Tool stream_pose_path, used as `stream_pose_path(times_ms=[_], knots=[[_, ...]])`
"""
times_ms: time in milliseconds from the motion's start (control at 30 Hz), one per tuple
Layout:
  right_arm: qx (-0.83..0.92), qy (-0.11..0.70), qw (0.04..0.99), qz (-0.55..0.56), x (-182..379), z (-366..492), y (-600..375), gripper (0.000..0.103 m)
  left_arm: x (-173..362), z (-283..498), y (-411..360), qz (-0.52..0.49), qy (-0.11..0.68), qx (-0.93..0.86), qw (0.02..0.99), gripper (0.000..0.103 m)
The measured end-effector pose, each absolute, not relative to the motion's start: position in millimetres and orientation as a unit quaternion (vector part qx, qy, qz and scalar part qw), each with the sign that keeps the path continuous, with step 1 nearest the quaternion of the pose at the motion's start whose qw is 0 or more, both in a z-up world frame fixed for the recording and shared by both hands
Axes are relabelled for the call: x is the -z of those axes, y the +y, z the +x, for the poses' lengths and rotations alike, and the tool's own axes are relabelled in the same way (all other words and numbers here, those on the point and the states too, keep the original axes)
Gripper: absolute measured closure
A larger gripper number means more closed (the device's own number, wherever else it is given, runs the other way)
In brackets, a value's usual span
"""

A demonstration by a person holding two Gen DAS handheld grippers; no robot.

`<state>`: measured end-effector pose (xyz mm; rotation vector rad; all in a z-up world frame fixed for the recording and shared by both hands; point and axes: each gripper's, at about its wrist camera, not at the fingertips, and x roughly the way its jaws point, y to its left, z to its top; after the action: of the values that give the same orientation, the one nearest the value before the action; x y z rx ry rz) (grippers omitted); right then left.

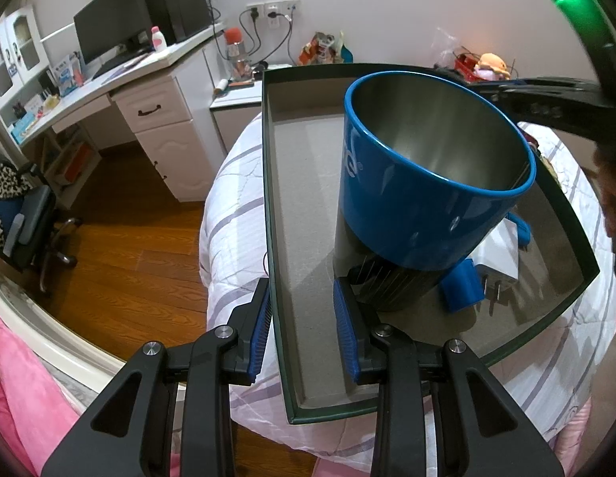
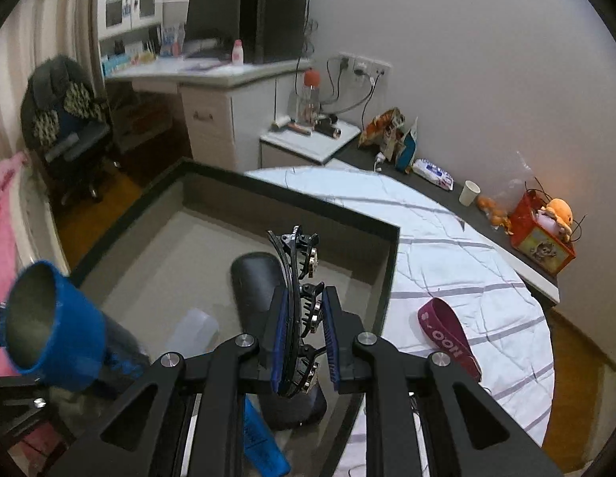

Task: Organize rigid objects
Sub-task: 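Carry the black hair clip with the right gripper and release it in the tray, then move the right gripper back toward the keys on the bed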

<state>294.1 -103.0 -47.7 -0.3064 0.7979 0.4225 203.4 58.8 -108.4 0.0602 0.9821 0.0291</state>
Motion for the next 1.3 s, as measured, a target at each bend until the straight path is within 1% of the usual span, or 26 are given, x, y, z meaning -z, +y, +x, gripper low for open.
stream_pose_path(times_ms=[300, 400, 433, 500, 533, 567, 833, 1033, 1100, 1133, 1300], knots=[[-0.172, 0.400, 0.880, -0.190, 64.3, 305.4, -92.9, 0.086, 108.6, 204.7, 57.4, 0.033, 0.472, -0.016, 0.881, 0.073], [-0.172, 0.388, 0.885, -0.190, 60.9, 303.2, -95.0, 0.085, 108.4, 205.3, 57.1, 0.033, 0.473, -0.016, 0.881, 0.073], [-0.173, 0.381, 0.888, -0.189, 58.2, 300.8, -95.2, 0.083, 108.5, 204.8, 56.9, 0.033, 0.473, -0.017, 0.880, 0.073], [-0.172, 0.363, 0.896, -0.188, 52.6, 295.0, -96.1, 0.067, 108.7, 204.6, 56.2, 0.035, 0.473, -0.018, 0.880, 0.073], [-0.170, 0.352, 0.901, -0.187, 48.2, 291.2, -97.6, 0.051, 108.5, 205.1, 55.9, 0.035, 0.474, -0.019, 0.880, 0.073], [-0.169, 0.343, 0.905, -0.186, 44.3, 288.2, -99.0, 0.047, 108.6, 204.8, 55.6, 0.035, 0.474, -0.019, 0.880, 0.073], [-0.168, 0.317, 0.917, -0.175, 22.8, 274.7, -116.8, 0.047, 109.5, 204.6, 56.1, 0.035, 0.475, -0.020, 0.879, 0.073], [-0.144, 0.315, 0.928, -0.137, 13.0, 268.0, -169.8, 0.046, 110.0, 204.2, 56.1, 0.035, 0.475, -0.020, 0.879, 0.073], [-0.125, 0.317, 0.931, -0.134, 15.1, 268.1, -189.2, 0.042, 110.1, 204.3, 56.2, 0.035, 0.475, -0.020, 0.879, 0.073], [-0.112, 0.326, 0.929, -0.131, 19.5, 269.8, -200.6, 0.038, 110.0, 204.3, 56.3, 0.035, 0.475, -0.020, 0.879, 0.073], [-0.098, 0.378, 0.911, -0.136, 58.7, 278.2, -235.6, 0.037, 110.3, 203.5, 56.2, 0.036, 0.476, -0.022, 0.879, 0.072]])
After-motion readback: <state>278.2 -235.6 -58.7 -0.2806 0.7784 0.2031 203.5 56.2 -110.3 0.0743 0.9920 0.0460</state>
